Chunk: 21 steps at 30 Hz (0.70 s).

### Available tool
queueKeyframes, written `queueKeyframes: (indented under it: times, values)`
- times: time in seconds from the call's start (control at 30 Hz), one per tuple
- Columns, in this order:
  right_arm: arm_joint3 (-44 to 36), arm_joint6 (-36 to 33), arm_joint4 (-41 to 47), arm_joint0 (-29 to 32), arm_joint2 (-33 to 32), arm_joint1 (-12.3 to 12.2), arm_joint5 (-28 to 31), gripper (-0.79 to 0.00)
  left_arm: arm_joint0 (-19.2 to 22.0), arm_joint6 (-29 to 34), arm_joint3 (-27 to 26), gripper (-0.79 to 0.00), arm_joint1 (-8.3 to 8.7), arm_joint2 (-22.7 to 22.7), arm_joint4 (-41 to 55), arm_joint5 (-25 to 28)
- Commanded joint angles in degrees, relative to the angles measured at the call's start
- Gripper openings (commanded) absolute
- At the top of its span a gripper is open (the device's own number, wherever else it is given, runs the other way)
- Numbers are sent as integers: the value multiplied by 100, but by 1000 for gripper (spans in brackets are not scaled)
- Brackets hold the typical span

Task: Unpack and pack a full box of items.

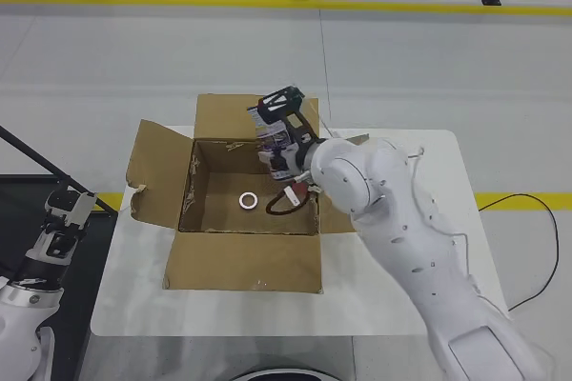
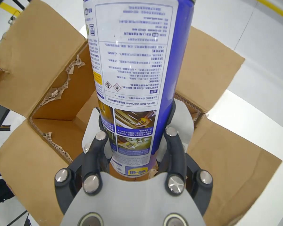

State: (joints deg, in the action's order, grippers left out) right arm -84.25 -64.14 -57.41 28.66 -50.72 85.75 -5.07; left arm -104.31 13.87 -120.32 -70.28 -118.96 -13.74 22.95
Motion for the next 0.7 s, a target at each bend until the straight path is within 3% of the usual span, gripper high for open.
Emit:
queueKeyframes:
  times: [0.0,0.27,0.67]
  values:
    - [445,65,111,-166,209,76,58,-785,0,0,0,0,0,0,0,0]
    - [1809,108,357,-706,947,402,441,-785,0,0,0,0,0,0,0,0]
    - [2715,25,244,-968,1558,745,673,-785,0,0,0,0,0,0,0,0]
